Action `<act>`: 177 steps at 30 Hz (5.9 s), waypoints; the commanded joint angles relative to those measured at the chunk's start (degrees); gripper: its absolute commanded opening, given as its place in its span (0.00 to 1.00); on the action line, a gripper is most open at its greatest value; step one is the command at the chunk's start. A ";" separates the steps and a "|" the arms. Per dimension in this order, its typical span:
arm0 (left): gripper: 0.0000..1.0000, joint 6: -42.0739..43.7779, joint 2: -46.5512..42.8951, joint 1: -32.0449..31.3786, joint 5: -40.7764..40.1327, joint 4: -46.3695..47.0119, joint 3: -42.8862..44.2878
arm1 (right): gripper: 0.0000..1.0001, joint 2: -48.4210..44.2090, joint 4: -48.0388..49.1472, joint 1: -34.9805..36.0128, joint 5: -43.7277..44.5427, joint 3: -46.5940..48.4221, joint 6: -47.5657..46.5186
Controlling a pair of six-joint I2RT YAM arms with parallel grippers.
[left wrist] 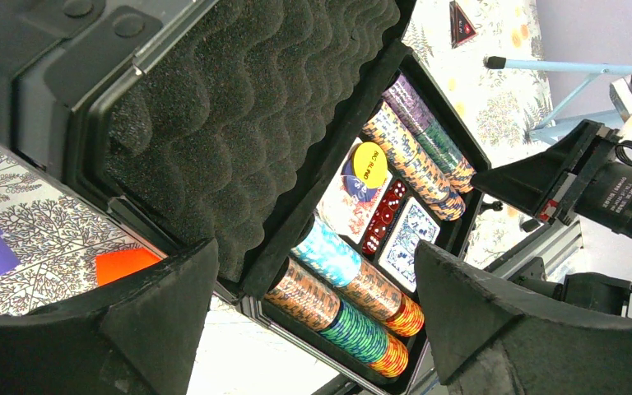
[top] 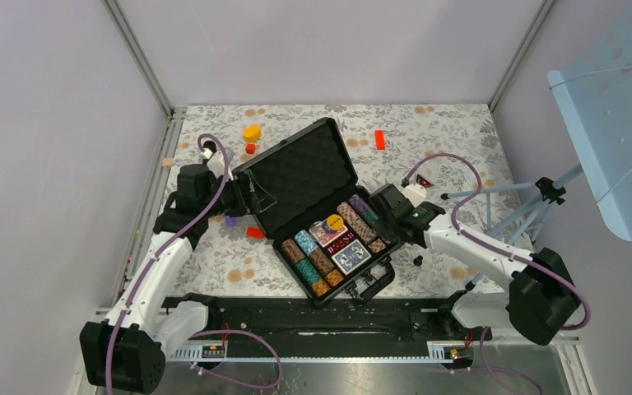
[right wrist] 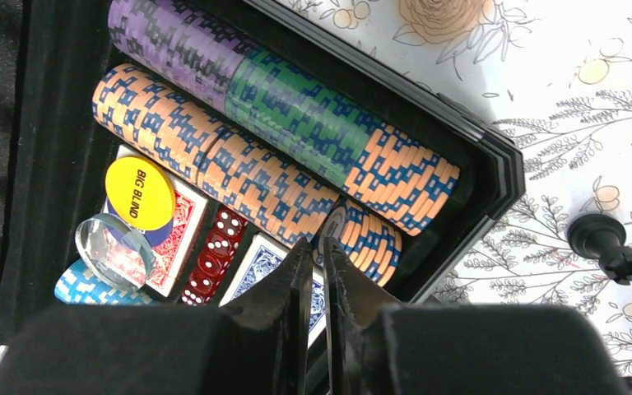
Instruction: Pack up texas hold em set
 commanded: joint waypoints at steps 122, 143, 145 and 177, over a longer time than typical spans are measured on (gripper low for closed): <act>0.52 -13.13 32.80 -39.27 -2.89 18.46 -2.77 | 0.31 -17.93 4.78 0.39 -4.22 -19.31 -7.75; 0.53 -7.94 22.94 -39.32 -9.60 5.43 9.00 | 0.31 -19.00 3.62 0.34 -2.72 -16.80 -8.74; 0.53 -7.76 23.43 -39.41 -8.91 5.41 9.40 | 0.32 -19.75 3.06 0.38 -2.89 -17.14 -8.54; 0.52 -7.85 22.70 -38.79 -9.59 6.11 5.00 | 0.31 0.09 22.32 0.38 -4.37 -8.45 -23.41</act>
